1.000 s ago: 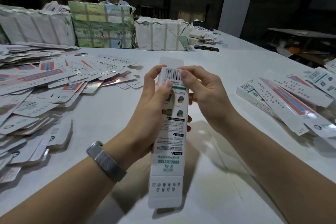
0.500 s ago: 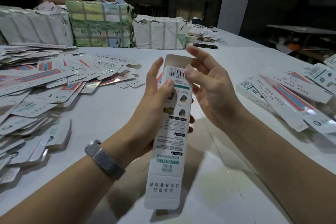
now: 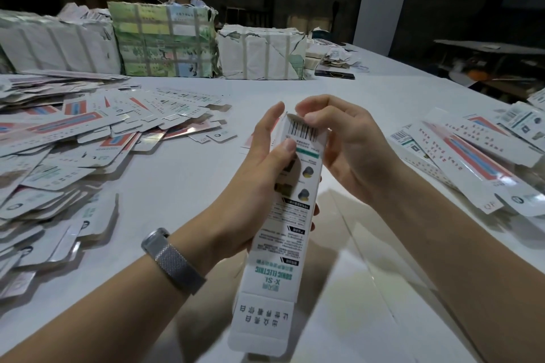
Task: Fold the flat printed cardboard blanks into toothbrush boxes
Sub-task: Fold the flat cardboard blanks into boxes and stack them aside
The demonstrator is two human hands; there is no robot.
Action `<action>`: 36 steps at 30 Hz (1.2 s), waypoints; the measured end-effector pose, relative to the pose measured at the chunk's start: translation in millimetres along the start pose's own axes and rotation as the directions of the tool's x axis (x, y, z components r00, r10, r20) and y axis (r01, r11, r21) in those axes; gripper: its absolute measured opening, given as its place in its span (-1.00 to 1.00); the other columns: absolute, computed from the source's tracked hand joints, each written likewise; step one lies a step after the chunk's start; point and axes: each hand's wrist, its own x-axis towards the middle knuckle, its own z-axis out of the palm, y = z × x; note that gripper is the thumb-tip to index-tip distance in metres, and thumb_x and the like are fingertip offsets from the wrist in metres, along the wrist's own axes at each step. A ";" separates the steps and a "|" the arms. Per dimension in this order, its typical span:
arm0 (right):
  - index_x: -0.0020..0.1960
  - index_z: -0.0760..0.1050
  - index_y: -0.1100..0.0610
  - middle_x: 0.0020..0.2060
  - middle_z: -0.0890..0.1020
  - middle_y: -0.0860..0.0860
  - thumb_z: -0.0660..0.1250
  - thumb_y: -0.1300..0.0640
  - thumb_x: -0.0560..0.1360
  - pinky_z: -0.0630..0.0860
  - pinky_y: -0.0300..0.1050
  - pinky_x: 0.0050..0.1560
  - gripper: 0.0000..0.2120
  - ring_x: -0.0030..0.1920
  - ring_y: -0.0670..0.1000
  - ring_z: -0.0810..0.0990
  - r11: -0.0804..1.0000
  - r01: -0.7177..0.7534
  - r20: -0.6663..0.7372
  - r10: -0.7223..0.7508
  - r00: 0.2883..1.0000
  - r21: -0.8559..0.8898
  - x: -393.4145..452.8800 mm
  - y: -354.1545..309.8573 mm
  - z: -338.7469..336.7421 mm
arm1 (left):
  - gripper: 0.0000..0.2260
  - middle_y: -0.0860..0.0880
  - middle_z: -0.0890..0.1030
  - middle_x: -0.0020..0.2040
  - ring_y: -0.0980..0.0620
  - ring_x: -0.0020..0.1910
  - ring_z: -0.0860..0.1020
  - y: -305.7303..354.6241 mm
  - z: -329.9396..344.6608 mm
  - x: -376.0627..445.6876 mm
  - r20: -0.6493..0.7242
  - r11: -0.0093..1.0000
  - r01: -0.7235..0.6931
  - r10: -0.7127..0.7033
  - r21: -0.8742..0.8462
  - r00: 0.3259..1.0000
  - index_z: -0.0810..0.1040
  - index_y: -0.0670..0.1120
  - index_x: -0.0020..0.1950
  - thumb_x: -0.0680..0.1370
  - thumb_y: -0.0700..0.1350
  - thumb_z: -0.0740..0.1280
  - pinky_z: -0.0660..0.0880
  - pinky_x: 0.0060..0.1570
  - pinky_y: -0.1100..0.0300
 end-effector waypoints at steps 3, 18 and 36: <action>-0.12 0.61 0.14 -0.30 0.63 0.08 0.31 0.22 0.42 0.51 -0.02 -0.26 -0.88 -0.25 0.09 0.61 1.000 -0.001 -0.012 0.001 1.000 -0.002 -0.7 -0.8 -0.3 | -0.62 -0.12 0.66 -0.11 -0.24 -0.27 0.64 0.4 -0.7 -1.0 0.018 1.000 -0.006 0.005 0.009 1.000 0.25 0.58 0.29 0.59 0.13 0.19 0.59 -0.28 -0.08; -0.30 0.65 0.11 -0.33 0.64 0.06 0.30 0.29 0.45 0.52 -0.03 -0.21 -0.77 -0.23 0.07 0.63 0.997 0.058 -0.130 -0.065 0.989 -0.053 -1.1 -2.6 3.9 | -0.55 -0.09 0.64 -0.01 -0.22 -0.23 0.65 5.9 2.7 -4.3 0.068 0.999 -0.019 0.016 0.037 0.998 0.22 0.53 0.39 0.58 0.09 0.17 0.59 -0.32 -0.01; 0.05 0.66 0.08 -0.08 0.64 0.11 0.15 0.12 0.64 0.47 0.17 0.11 -0.71 0.03 0.18 0.57 0.997 0.072 0.023 -0.072 0.997 -0.031 -6.4 1.5 8.8 | -0.75 -0.21 0.63 -0.05 -0.24 -0.25 0.64 11.2 -1.4 -4.3 -0.054 0.994 -0.105 0.106 0.027 0.993 0.36 0.34 0.29 0.63 0.07 0.15 0.57 -0.34 -0.02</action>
